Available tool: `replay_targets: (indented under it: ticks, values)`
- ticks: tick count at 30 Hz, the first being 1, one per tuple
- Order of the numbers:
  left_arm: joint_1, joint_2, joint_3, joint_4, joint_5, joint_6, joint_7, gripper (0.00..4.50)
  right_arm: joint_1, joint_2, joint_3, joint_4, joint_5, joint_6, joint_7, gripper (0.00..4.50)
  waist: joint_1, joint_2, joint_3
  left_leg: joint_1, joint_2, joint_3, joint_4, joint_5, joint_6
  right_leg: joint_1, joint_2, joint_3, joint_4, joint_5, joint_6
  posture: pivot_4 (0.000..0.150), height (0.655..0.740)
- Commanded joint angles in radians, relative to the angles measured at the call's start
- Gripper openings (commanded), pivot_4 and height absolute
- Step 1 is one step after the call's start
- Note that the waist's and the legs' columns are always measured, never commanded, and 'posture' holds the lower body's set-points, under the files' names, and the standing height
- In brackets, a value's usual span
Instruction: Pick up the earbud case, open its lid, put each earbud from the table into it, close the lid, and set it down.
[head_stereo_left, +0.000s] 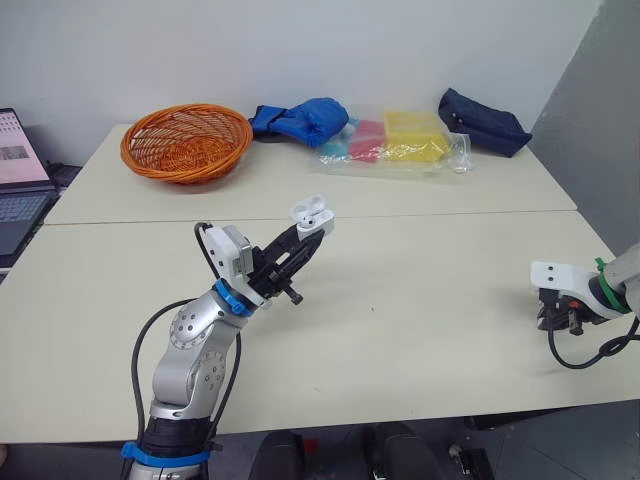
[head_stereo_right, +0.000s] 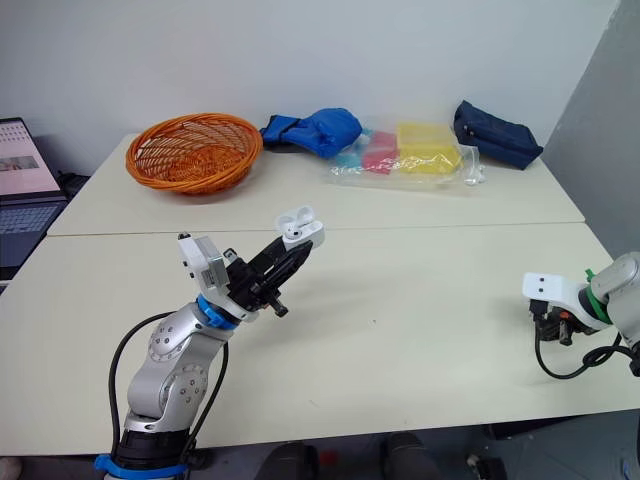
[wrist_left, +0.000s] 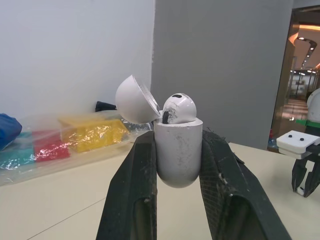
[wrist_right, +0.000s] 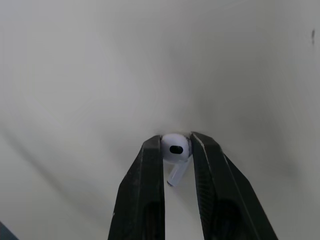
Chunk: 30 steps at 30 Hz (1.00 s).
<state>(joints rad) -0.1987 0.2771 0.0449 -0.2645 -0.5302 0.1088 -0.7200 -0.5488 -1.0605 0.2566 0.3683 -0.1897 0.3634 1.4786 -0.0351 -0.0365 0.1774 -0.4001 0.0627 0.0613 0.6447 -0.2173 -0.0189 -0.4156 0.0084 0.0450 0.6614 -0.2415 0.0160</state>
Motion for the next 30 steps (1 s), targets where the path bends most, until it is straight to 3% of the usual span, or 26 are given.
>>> replay_targets:
  ticks: [1,4,6,11,14,30]
  values:
    - [-0.033,-0.006,-0.001,0.002,-0.008,-0.022,-0.013,0.76,-0.101,0.08,-0.138,-0.207,0.199,0.143,0.006,0.41,-0.008,0.001,0.0,0.0,0.0,-0.001,0.0,0.0,0.0,-0.001,0.0,0.001,0.001,0.002,0.003,0.15,0.74]
    - [-0.052,-0.016,-0.002,0.032,-0.003,-0.037,-0.022,0.76,-0.194,0.231,-0.288,-0.368,0.374,0.294,-0.127,0.41,-0.019,0.003,0.002,-0.001,0.0,-0.002,0.0,0.0,0.0,-0.004,0.002,0.004,0.004,0.004,0.005,0.15,0.74]
    - [-0.073,-0.027,-0.004,0.058,0.0,-0.05,-0.027,0.76,-0.265,0.373,-0.411,-0.489,0.463,0.533,-0.313,0.41,-0.017,0.003,0.002,-0.001,0.001,-0.003,0.0,0.0,0.0,-0.004,0.004,0.001,0.005,0.004,0.005,0.15,0.74]
    - [-0.134,-0.045,-0.001,0.117,-0.004,-0.05,-0.029,0.76,-0.248,0.667,-0.541,-0.823,0.637,0.683,-0.613,0.41,0.008,0.002,0.0,-0.005,0.003,-0.004,-0.003,0.0,0.0,-0.005,0.004,-0.002,0.003,0.001,0.001,0.15,0.74]
    - [-0.176,-0.046,-0.005,0.139,-0.01,-0.046,-0.044,0.76,-0.206,0.806,-0.502,-0.91,0.653,0.647,-0.76,0.41,0.011,0.002,0.0,-0.015,0.002,-0.004,-0.001,0.0,0.0,-0.012,0.002,-0.003,0.002,0.002,0.002,0.15,0.74]
    - [-0.199,-0.057,-0.011,0.153,-0.007,-0.045,-0.067,0.76,-0.187,0.868,-0.358,-0.815,0.685,0.452,-0.924,0.41,0.004,0.002,0.0,-0.016,0.002,-0.004,0.0,0.0,0.0,-0.014,0.003,-0.003,0.003,0.002,0.004,0.15,0.74]
